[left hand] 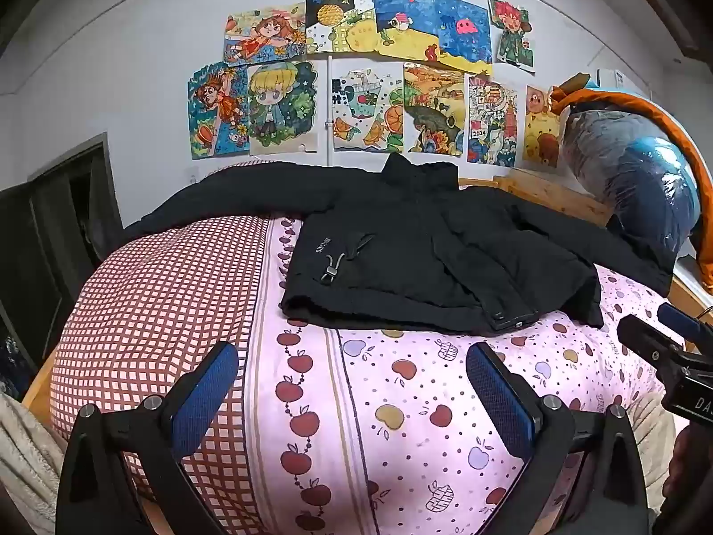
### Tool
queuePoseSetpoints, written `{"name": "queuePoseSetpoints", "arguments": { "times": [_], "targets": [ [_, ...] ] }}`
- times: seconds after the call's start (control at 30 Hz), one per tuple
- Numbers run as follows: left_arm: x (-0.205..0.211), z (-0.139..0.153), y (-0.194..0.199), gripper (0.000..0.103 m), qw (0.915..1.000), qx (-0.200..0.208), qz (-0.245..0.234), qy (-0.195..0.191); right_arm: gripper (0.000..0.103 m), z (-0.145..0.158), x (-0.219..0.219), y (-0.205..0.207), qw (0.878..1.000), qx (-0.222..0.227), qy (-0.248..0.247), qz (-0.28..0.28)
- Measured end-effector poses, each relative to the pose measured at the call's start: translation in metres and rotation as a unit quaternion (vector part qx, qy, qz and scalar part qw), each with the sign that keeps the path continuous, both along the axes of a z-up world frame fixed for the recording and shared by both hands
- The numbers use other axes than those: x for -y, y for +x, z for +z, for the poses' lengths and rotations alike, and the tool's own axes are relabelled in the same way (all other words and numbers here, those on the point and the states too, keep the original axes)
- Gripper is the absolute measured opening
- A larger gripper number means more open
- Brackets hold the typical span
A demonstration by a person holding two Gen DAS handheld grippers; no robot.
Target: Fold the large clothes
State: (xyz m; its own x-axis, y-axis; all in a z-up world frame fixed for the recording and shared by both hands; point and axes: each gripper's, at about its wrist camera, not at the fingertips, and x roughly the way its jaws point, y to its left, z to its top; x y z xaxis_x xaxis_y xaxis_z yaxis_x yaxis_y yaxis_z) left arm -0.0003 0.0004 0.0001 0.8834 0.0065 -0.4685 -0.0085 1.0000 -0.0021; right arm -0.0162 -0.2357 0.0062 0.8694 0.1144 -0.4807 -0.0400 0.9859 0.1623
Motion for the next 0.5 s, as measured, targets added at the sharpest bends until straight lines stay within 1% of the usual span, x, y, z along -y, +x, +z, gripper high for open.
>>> {"name": "queuePoseSetpoints", "arguments": {
  "times": [0.3,0.33,0.43,0.5],
  "targets": [
    [0.002,0.001,-0.002,0.103,1.0000,-0.003,-0.002,0.004,0.102,-0.002,0.000,0.000,1.000,-0.001,0.000,0.000],
    [-0.007,0.004,0.003,0.103,1.0000,-0.004,-0.002,0.003,0.102,-0.002,0.000,0.000,1.000,-0.002,0.000,-0.001],
    [-0.008,0.007,0.004,0.103,1.0000,-0.004,-0.002,0.004,0.102,-0.004,0.000,0.003,1.000,-0.003,0.001,-0.002],
    [-0.008,0.002,0.004,0.103,1.0000,-0.003,-0.001,0.004,0.102,-0.006,-0.003,0.001,1.000,-0.003,0.002,-0.001]
  ]
}}
